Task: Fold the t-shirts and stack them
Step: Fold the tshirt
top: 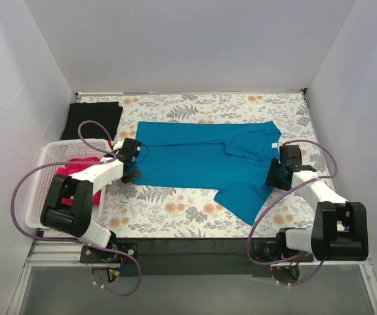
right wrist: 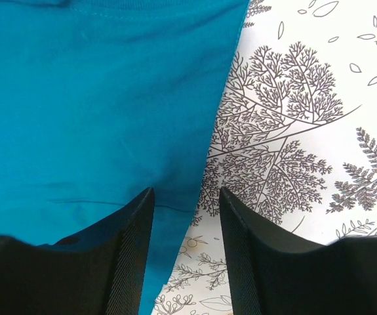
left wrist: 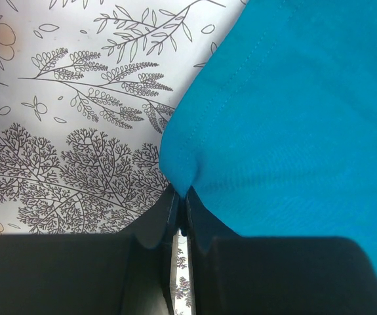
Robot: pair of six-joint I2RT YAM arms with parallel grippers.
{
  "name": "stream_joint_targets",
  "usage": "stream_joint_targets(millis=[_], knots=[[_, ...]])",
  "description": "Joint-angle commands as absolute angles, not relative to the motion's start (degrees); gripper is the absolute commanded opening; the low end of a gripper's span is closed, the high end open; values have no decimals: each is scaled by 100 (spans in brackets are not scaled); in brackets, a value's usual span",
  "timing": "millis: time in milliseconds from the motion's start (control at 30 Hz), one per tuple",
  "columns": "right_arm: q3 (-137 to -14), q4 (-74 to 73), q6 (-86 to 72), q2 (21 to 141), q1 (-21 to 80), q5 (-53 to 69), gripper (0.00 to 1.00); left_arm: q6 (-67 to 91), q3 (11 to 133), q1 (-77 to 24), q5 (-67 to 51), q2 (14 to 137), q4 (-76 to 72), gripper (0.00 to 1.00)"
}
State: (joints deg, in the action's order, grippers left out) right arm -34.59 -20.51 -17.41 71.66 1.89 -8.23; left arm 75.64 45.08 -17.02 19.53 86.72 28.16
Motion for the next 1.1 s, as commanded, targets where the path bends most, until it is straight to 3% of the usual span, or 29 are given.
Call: stream_joint_targets(millis=[0,267,367,567,833,1067], knots=[[-3524,-1916,-1846,7277,167,-773,50,7479,4447,-1714,2048,8473,2909,0],[-3366,-1907,-1890,7488,167,-659,44,7462,4430,-1714,2004,8420,2892,0],[-3296,-1942,-1898,7488,150,-545,35,7444,4421,-1714,2013,8411,2909,0],[-3173,-2083,-1837,7068,-112,-396,1,7567,4290,-1714,1776,8087,2962,0],[-3269,-2443,-1916,6100,-299,-291,1,7796,4113,-1679,1758,7129,3463,0],[-4253,-2540,-1855,6792,-290,-36,1,7638,4736,-1512,1706,7619,3489,0]])
